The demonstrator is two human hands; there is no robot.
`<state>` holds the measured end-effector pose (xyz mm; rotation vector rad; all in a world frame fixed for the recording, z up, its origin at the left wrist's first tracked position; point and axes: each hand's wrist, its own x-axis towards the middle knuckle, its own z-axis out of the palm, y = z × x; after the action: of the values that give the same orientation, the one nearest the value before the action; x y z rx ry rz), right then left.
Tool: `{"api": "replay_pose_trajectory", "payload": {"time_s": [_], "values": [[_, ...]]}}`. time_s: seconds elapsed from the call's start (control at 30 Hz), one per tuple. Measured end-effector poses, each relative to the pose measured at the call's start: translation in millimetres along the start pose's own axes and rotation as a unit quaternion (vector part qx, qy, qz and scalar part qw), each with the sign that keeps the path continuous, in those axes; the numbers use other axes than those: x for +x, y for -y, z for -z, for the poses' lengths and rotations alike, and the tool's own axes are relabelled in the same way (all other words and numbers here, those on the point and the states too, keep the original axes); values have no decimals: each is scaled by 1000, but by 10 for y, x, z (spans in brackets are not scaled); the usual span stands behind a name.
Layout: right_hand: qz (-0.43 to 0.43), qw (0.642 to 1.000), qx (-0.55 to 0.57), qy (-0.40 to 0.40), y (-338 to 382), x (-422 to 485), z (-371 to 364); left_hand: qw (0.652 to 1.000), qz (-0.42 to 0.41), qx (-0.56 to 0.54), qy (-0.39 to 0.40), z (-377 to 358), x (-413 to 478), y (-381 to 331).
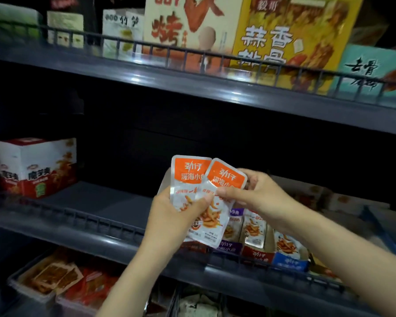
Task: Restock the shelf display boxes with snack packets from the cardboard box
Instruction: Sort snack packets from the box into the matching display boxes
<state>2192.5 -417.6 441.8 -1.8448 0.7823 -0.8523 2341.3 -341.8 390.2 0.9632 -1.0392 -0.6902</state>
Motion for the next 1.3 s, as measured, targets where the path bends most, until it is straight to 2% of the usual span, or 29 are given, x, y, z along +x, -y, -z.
{"api": "replay_pose_trajectory", "payload": {"time_s": [0.1, 0.23, 0.37, 0.43, 0.53, 0.6, 0.8, 0.87, 0.9, 0.97, 1.07, 1.2, 1.3], "values": [[-24, 998, 44, -34, -49, -93, 15, 999, 30, -15, 20, -34, -110, -57], [-2, 998, 28, -52, -7, -166, 31, 997, 44, -13, 65, -22, -151, -95], [26, 999, -35, -3, 66, -170, -47, 977, 55, 86, 185, -21, -137, -51], [26, 997, -75, 22, 111, -114, -38, 970, 73, 90, 215, 0, -113, -23], [0, 990, -129, 65, 208, 26, 69, 970, 98, 102, 196, 63, -27, 37], [-13, 980, -179, 84, 260, 138, 130, 977, 86, 104, 165, 91, 57, 93], [-60, 967, -195, 153, 329, 498, 226, 990, 14, 48, 129, 100, 341, 242], [-64, 969, -194, 137, 292, 646, 301, 993, 8, 37, 112, 118, 464, 370], [-64, 973, -194, 110, 250, 733, 350, 994, -7, 57, 91, 134, 515, 454], [-49, 976, -208, 41, 128, 941, 458, 982, -40, 181, 40, 184, 581, 652], [-27, 966, -254, -35, -65, 1217, 520, 925, -48, 376, 14, 223, 573, 926], [-29, 947, -320, -2, -289, 1445, 384, 880, -93, 465, 29, 208, 534, 1136], [-7, 921, -389, 7, -451, 1576, 230, 861, -78, 503, 22, 194, 520, 1159]]}}
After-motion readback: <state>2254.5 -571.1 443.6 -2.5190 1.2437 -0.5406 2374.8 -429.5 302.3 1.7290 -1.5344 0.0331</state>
